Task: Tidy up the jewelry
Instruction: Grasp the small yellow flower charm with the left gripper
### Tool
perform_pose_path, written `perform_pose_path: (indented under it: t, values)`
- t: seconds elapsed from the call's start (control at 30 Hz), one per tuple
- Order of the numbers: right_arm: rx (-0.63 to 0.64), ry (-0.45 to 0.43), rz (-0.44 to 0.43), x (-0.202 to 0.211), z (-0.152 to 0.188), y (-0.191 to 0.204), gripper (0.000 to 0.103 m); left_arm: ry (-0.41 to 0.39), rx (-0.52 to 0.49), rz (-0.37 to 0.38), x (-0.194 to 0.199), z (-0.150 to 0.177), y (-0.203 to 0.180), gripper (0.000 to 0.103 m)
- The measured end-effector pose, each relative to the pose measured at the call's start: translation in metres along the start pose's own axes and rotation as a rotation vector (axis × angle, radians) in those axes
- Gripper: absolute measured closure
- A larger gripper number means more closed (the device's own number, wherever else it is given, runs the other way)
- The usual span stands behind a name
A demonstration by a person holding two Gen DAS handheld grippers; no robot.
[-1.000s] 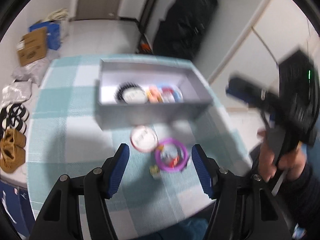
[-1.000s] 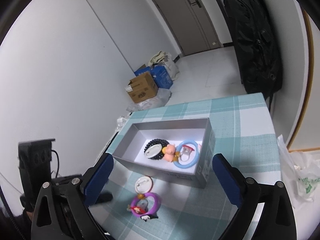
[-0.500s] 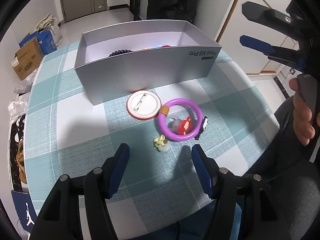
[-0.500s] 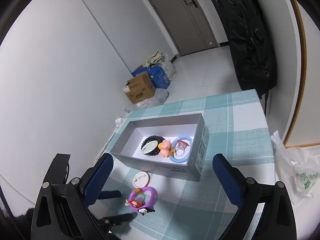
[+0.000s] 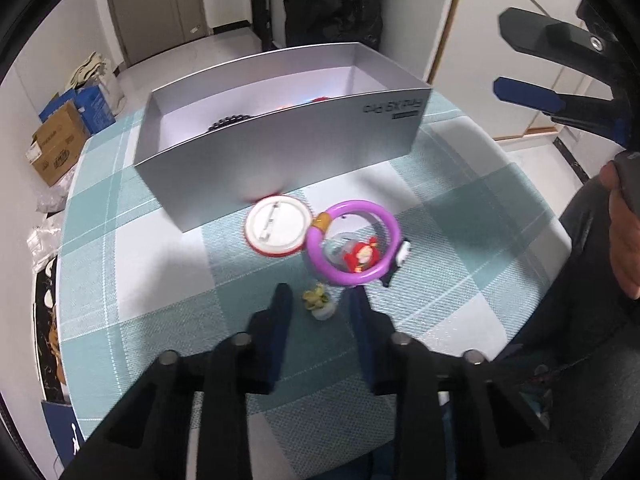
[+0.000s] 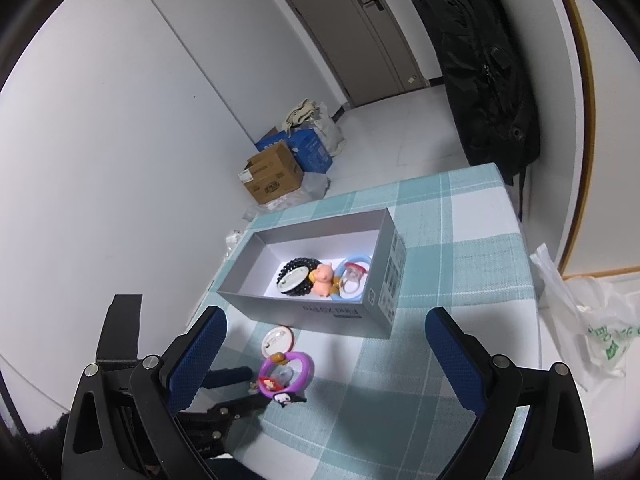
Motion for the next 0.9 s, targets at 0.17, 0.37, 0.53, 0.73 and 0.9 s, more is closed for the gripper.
perform_pose_path:
  t: [0.17, 0.37, 0.53, 0.73, 0.9]
  values:
    - [-0.001, 0.011, 0.004, 0.001, 0.004, 0.001, 0.002, 0.004, -0.033, 0.018, 0.002, 0.003, -0.009, 0.095]
    - [-0.009, 0.029, 0.011, 0.002, 0.010, 0.000, 0.002, 0.028, 0.020, 0.095, 0.005, 0.004, -0.005, 0.095]
    - [-0.011, 0.058, 0.014, -0.003, 0.015, 0.000, 0.003, 0.032, 0.048, 0.124, 0.011, 0.003, -0.002, 0.095]
    - [0.014, 0.112, 0.018, -0.015, 0.025, 0.007, 0.003, -0.014, 0.107, 0.146, 0.029, -0.004, 0.013, 0.095]
    - [0.065, 0.172, 0.025, -0.031, 0.036, 0.018, 0.003, -0.080, 0.209, 0.170, 0.045, -0.011, 0.034, 0.095]
Point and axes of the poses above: each gripper's, at about its wrist camera, not at the fingertips, and x roughly against the way its jaws point, y to its left, z to its underside, the point moved 4 cm from there along -x, roughly the way its jaws point, and after that the axes turned 5 degrees about x, right-handed, at the moved point
